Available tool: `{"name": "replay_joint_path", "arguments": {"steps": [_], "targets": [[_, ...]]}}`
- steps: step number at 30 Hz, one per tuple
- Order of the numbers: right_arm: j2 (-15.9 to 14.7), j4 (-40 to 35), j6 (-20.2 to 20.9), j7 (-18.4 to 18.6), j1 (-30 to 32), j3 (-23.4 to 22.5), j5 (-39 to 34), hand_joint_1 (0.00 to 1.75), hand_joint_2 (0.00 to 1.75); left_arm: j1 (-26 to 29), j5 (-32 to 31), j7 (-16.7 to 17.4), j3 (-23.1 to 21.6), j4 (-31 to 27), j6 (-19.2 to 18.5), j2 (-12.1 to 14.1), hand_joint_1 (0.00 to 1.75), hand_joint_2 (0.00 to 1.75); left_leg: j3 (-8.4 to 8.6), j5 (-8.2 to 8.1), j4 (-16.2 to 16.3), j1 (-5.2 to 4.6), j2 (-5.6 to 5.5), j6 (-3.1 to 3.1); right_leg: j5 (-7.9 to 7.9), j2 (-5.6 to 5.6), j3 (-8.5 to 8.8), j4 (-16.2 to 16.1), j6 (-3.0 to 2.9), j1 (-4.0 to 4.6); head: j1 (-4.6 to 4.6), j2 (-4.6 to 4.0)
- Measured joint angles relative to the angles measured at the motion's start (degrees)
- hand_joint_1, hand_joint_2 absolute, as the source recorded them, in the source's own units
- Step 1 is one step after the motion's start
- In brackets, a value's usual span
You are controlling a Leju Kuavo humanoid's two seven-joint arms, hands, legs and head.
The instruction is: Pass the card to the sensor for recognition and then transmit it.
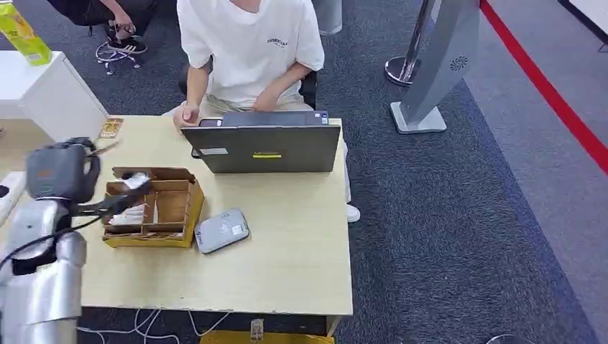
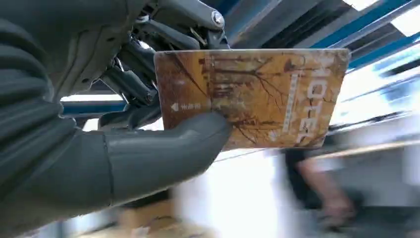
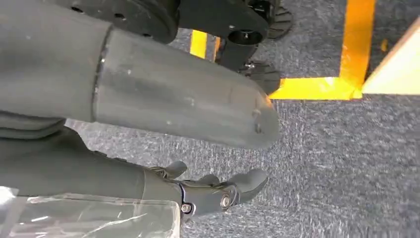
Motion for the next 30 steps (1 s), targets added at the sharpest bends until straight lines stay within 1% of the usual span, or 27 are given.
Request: {"name": "replay_joint_path", "arguments": {"steps": [1, 2, 3, 4, 6, 8, 10, 14, 20, 23, 25, 28, 30], "targets": [[0.0, 0.0, -0.02, -0.24, 0.05, -0.62, 0.02, 0.0, 0.0, 1.48, -0.02, 4.6, -6.26, -3.15, -0.51, -0.91, 1.75, 1.75, -0.16, 0.0, 0.03, 0.02, 0.02, 0.01, 0.05, 0.03, -0.05, 0.0, 0.06, 0.02, 0.16, 0.0], [0.0, 0.0, -0.07, -0.46, 0.1, -1.3, 0.04, 0.0, 0.0, 2.37, 0.57, 9.11, -12.77, -6.05, -0.64, -1.25, 1.75, 1.75, -0.24, -0.02, 0.05, 0.01, 0.22, 0.03, 0.14, 0.23, -0.15, 0.0, 0.2, 0.01, 0.38, 0.0], [0.0, -0.02, -0.09, -0.44, 0.27, -1.82, 0.07, 0.0, 0.0, 2.78, 1.3, 11.29, -17.0, -8.01, -0.55, -1.3, 1.75, 1.75, -0.26, -0.05, 0.05, -0.01, 0.42, 0.07, 0.18, 0.44, -0.23, 0.0, 0.23, 0.0, 0.31, 0.0], [0.0, -0.02, -0.13, -0.42, 0.61, -2.19, 0.07, 0.0, 0.0, 3.09, 1.97, 12.1, -19.95, -9.59, -0.35, -1.37, 1.75, 1.75, -0.24, -0.05, 0.06, -0.03, 0.49, 0.07, 0.19, 0.51, -0.26, 0.0, 0.24, -0.01, 0.31, 0.0], [-0.02, 0.0, -0.2, -0.31, 1.12, -2.98, 0.11, 0.0, 0.0, 3.76, 2.89, 12.27, -24.23, -12.22, -0.09, -1.43, 1.75, 1.75, -0.25, -0.04, 0.07, -0.04, 0.48, 0.07, 0.2, 0.49, -0.33, 0.0, 0.26, 0.0, 0.29, 0.0], [-0.02, -0.02, -0.24, -0.2, 1.21, -3.39, 0.13, 0.0, 0.0, 4.24, 3.9, 11.96, -26.89, -13.82, -0.01, -1.43, 1.75, 1.75, -0.23, -0.03, 0.06, -0.04, 0.47, 0.06, 0.2, 0.48, -0.33, 0.01, 0.25, 0.02, 0.29, 0.0], [-0.02, -0.02, -0.22, -0.2, 1.21, -3.81, 0.22, 0.0, 0.0, 4.51, 4.59, 11.31, -28.55, -14.83, 0.02, -1.43, 1.75, 1.75, -0.22, 0.01, 0.05, -0.01, 0.48, -0.01, 0.21, 0.48, -0.34, 0.04, 0.22, 0.05, 0.29, 0.0], [-0.02, 0.0, -0.22, -0.11, 1.27, -4.31, 0.24, 0.0, 0.0, 4.68, 4.81, 11.15, -30.27, -16.16, 0.02, -1.43, 1.75, 1.75, -0.22, 0.08, 0.02, 0.0, 0.48, -0.06, 0.22, 0.48, -0.39, 0.13, 0.14, 0.07, 0.24, 0.0], [-0.02, -0.02, -0.22, -0.02, 1.31, -4.51, 0.24, 0.0, 0.0, 4.79, 4.83, 11.15, -31.34, -16.75, 0.02, -1.41, 1.75, 1.75, -0.22, 0.13, 0.01, 0.09, 0.48, -0.11, 0.23, 0.48, -0.39, 0.16, 0.13, 0.09, 0.2, 0.0], [-0.02, 0.0, -0.22, 0.02, 1.31, -4.55, 0.24, 0.0, 0.0, 4.82, 5.1, 10.56, -31.72, -16.75, -0.16, -1.43, 1.75, 1.75, -0.23, 0.14, 0.01, 0.08, 0.48, -0.09, 0.23, 0.47, -0.39, 0.16, 0.13, 0.09, 0.18, 0.0], [-0.02, -0.02, -0.24, 0.02, 1.31, -4.64, 0.22, 0.0, 0.0, 4.97, 5.27, 10.02, -32.15, -16.75, -0.88, -1.45, 1.75, 1.75, -0.23, 0.14, 0.01, 0.07, 0.48, -0.08, 0.23, 0.47, -0.38, 0.16, 0.13, 0.07, 0.18, 0.0], [-0.02, 0.0, -0.39, 0.04, 1.31, -5.08, 0.02, 0.0, 0.0, 5.83, 5.51, 9.86, -32.72, -16.44, -2.94, -1.45, 1.75, 1.75, -0.24, 0.14, 0.02, 0.07, 0.48, -0.08, 0.23, 0.48, -0.39, 0.16, 0.13, 0.07, 0.15, 0.0], [-0.02, 0.0, -0.52, 0.06, 1.3, -5.67, -0.04, 0.0, 0.0, 6.39, 5.16, 11.35, -32.98, -15.77, -4.49, -1.43, 1.75, 1.75, -0.24, 0.14, 0.02, 0.07, 0.48, -0.08, 0.23, 0.48, -0.39, 0.16, 0.13, 0.07, 0.15, 0.0]]}}
